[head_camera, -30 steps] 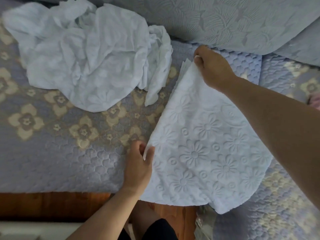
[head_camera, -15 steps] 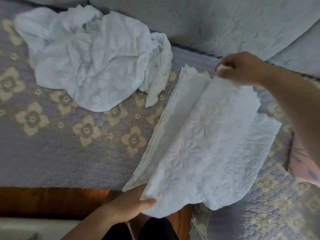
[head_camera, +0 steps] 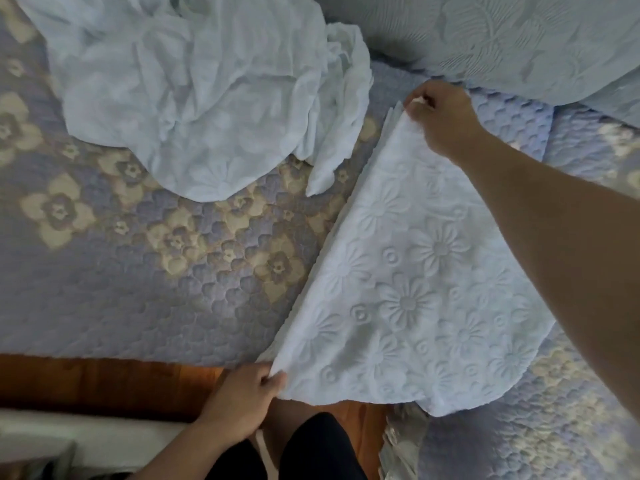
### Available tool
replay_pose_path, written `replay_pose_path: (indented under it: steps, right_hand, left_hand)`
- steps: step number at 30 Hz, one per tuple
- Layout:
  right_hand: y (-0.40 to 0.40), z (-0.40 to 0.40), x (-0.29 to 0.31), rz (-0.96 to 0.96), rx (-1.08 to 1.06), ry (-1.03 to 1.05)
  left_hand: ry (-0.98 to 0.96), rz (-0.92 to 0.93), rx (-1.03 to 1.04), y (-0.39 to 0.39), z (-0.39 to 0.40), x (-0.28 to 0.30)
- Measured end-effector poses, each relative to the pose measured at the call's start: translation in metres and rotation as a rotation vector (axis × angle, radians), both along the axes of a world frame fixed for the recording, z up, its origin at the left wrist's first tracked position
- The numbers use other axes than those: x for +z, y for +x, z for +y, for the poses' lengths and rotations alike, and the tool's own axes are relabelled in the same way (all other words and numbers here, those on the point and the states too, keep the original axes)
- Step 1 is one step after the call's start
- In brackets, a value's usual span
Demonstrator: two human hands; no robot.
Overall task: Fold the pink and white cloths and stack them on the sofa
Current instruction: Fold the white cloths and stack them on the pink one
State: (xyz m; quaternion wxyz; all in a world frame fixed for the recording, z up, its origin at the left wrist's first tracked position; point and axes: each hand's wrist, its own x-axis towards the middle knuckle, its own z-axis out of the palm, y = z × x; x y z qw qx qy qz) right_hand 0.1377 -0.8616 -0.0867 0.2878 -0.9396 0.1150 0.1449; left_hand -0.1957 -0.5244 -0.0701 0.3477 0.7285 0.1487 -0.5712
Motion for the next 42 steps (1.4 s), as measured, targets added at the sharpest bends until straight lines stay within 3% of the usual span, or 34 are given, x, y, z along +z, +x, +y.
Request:
replay_pose_path:
  steps: [2,4,7,10,12,14,18,20,23,27,29,33,34,38,42]
  right_hand:
    - [-0.001,0.007,-0.003,0.001,0.044,-0.014]
    - [-0.003,0.015,-0.010,-0.001,0.078,-0.156]
    - [-0.011,0.025,-0.015,-0.114,-0.051,-0.363]
    - [-0.069,0.035,0.004,-0.339,-0.247,-0.233]
    - [-0.145,0.034,0.023,-0.368,-0.317,-0.180]
    - [-0.235,0.025,0.043,-0.257,-0.508,-0.175]
    - [-0.430,0.001,0.061,0.349,-1.277,-0.160]
    - [-0.496,-0.003,0.057,0.620,-1.438,-0.026]
    - [-0.538,-0.004,0.038,0.713,-1.730,0.510]
    - [-0.534,-0.001,0.032,0.470,-1.953,1.305]
    - [-0.519,0.002,0.047,0.386,-1.937,1.382]
    - [-0.509,-0.012,0.055,0.040,-2.063,1.809]
    - [-0.510,-0.015,0.061,-0.027,-2.055,1.698]
    - [-0.523,-0.051,0.107,0.067,-2.023,1.551]
    - [-0.552,-0.074,0.163,0.081,-1.851,1.386]
  left_hand:
    - [0.098,-0.003,-0.076,-0.005,-0.001,-0.006]
    - [0.200,-0.059,-0.156,-0.006,-0.006,-0.010]
    - [0.354,-0.246,-0.190,-0.007,-0.019,-0.002]
    - [0.435,-0.465,-0.126,-0.006,-0.030,0.011]
    - [0.427,-0.438,-0.090,-0.001,-0.033,0.013]
    - [0.421,-0.295,-0.067,0.001,-0.031,0.005]
    - [0.401,-0.124,-0.226,0.000,-0.036,-0.003]
    - [0.320,-0.090,-0.102,0.005,-0.049,0.019]
    - [0.108,0.092,0.297,0.004,-0.069,0.067]
    - [-0.077,0.128,0.598,-0.001,-0.104,0.140]
    - [-0.143,0.086,0.689,0.005,-0.123,0.170]
    - [-0.134,-0.020,0.688,0.023,-0.132,0.195]
    - [-0.097,-0.062,0.672,0.025,-0.128,0.197]
    - [0.174,-0.178,0.562,0.016,-0.110,0.194]
    - [0.169,0.061,0.811,0.001,-0.101,0.213]
